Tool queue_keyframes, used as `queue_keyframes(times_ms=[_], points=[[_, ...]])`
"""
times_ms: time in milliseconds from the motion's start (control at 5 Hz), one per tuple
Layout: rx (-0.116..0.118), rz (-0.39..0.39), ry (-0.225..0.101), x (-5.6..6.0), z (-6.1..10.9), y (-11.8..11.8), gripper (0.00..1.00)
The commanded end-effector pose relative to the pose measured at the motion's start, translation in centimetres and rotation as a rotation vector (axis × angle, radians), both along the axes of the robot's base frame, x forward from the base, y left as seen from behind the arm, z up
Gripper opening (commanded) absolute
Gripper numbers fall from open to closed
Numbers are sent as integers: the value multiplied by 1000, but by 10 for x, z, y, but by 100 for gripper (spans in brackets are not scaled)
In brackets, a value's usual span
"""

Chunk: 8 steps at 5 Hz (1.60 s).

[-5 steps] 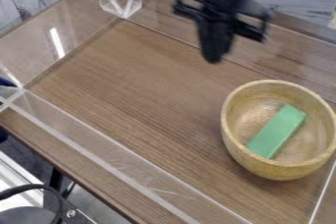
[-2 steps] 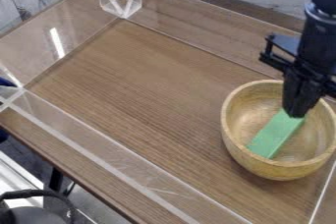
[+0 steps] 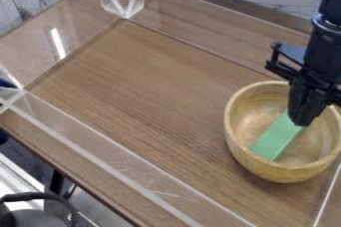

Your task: Put the green block in the brown bowl

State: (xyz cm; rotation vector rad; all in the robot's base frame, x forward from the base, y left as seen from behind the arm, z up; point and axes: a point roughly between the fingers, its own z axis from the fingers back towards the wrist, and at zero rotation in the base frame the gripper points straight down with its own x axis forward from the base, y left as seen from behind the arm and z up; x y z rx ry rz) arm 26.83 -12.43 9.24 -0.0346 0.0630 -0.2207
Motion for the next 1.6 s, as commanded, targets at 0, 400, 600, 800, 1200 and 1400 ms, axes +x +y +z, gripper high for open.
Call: queue_keyframes(times_ms=[0,400,600,800,1200,1400], points=[[-24,3,-52,11,13,-2,0],[-25,11,-48,11,15,0,100],[-28,19,-51,11,20,2,100],[-27,24,-49,13,19,4,0],[-31,41,-54,16,23,9,100],[-33,49,-54,16,26,11,100]])
